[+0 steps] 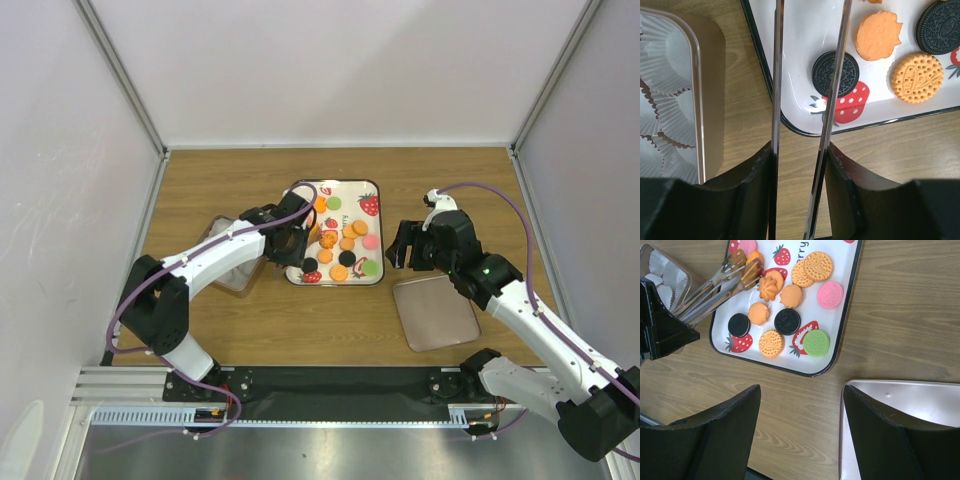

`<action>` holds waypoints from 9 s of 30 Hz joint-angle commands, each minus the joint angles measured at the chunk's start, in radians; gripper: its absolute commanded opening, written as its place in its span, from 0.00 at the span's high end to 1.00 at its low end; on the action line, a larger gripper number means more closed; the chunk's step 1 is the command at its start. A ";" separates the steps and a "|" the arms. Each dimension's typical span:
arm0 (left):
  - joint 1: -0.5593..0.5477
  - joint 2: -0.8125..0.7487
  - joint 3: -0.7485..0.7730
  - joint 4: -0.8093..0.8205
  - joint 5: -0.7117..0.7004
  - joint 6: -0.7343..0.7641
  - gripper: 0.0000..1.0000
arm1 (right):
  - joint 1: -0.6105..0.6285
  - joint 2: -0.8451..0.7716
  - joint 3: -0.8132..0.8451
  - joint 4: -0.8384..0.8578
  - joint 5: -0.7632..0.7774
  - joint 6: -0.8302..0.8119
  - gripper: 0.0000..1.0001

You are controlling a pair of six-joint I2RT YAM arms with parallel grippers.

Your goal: Pack the cookies

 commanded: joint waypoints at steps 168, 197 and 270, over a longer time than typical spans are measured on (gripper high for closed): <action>-0.023 -0.034 0.255 -0.140 -0.043 -0.039 0.55 | 0.008 -0.039 0.029 -0.073 0.041 -0.026 0.26; 0.068 0.086 0.171 -0.059 -0.045 -0.009 0.53 | -0.005 -0.043 0.006 -0.064 0.011 -0.025 0.26; 0.138 -0.280 0.137 -0.203 -0.078 -0.007 0.59 | -0.012 -0.039 -0.007 -0.048 -0.008 -0.023 0.26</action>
